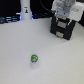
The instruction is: Open the kcup holder, insert the kcup into the holder, and close the kcup holder
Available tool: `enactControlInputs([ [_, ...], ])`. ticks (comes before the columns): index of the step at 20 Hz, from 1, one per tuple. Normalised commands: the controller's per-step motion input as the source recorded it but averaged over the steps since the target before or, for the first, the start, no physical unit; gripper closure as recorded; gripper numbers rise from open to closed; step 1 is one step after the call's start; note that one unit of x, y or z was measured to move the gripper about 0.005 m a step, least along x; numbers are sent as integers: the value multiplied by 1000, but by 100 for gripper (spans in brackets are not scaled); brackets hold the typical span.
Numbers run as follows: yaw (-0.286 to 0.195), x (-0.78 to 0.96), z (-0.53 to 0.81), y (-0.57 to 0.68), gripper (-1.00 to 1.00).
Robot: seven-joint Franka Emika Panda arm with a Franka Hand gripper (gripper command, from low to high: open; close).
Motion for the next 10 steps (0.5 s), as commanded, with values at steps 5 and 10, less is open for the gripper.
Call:
enactControlInputs([
  [5,-51,850,181,-9,100],
  [10,-61,990,246,-42,100],
])
